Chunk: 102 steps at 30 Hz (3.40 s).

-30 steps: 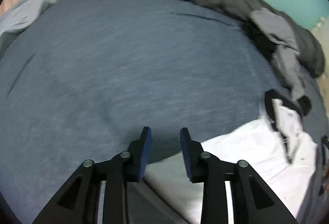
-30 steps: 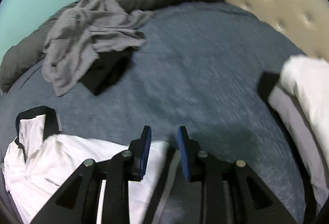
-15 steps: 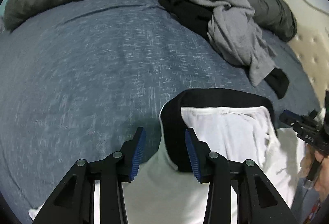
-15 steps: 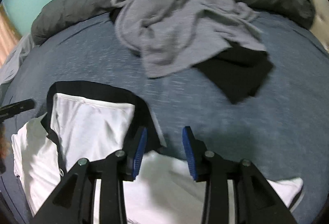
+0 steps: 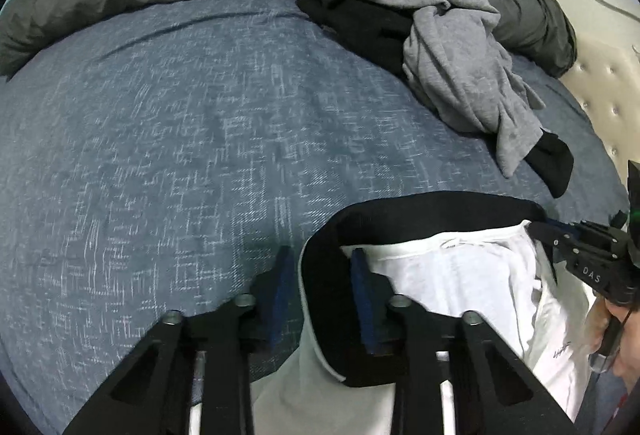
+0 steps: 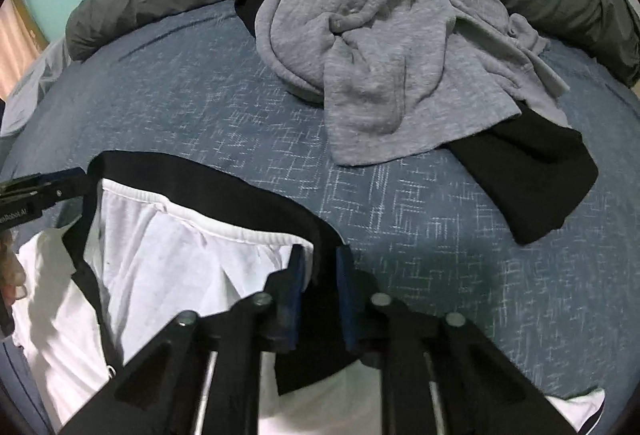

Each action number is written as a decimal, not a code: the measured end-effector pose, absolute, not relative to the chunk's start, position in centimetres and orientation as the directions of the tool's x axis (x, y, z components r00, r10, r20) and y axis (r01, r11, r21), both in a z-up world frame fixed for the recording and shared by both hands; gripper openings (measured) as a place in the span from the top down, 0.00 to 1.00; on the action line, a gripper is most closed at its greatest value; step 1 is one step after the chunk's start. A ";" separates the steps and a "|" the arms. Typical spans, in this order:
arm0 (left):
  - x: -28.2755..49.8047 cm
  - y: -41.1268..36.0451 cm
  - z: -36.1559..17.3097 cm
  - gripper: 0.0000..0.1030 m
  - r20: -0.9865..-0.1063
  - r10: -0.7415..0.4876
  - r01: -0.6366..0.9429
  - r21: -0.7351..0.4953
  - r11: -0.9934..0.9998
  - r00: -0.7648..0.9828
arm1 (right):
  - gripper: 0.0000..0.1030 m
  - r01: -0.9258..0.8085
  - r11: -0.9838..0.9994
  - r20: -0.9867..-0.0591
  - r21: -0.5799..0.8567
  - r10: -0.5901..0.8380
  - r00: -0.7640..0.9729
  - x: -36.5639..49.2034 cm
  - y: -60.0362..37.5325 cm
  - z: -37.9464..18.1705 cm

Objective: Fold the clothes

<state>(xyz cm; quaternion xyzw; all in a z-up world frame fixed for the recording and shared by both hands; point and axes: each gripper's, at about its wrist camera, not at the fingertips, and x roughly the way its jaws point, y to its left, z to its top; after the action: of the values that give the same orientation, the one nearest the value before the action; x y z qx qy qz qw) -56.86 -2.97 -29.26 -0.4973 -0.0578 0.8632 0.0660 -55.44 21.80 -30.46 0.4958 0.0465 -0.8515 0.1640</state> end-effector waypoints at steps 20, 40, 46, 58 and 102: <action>-60.1 -2.9 -28.2 0.97 -0.835 0.087 0.000 -0.103 -0.995 -0.544 | 0.96 0.261 -0.965 -0.812 -0.015 -0.141 -0.567 -59.2 22.4 -28.4; -58.9 -3.4 -26.9 0.63 -0.805 0.127 -0.013 -0.147 -0.989 -0.579 | 0.72 0.285 -0.957 -0.820 -0.046 -0.127 -0.558 -60.3 22.1 -29.8; -53.2 -6.2 -23.7 0.63 -0.764 0.188 0.001 -0.240 -0.971 -0.617 | 0.51 0.285 -0.957 -0.745 0.046 -0.223 -0.628 -56.4 25.3 -24.9; -33.8 -10.3 -22.4 0.62 -0.763 0.271 0.047 -0.366 -0.929 -0.587 | 0.50 0.296 -0.911 -0.684 0.287 -0.411 -0.603 -36.6 34.2 -22.8; -2.7 -9.6 -20.2 0.61 -0.749 0.305 0.099 -0.441 -0.892 -0.588 | 0.98 0.138 -0.844 -0.828 0.519 -0.536 -0.161 -4.9 36.5 -30.2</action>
<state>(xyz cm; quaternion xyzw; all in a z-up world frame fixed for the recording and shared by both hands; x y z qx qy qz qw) -2.69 -9.65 -20.21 -0.4497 -0.2244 0.8625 0.0598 -4.90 36.47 -30.20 0.6067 -0.1643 -0.7441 0.2264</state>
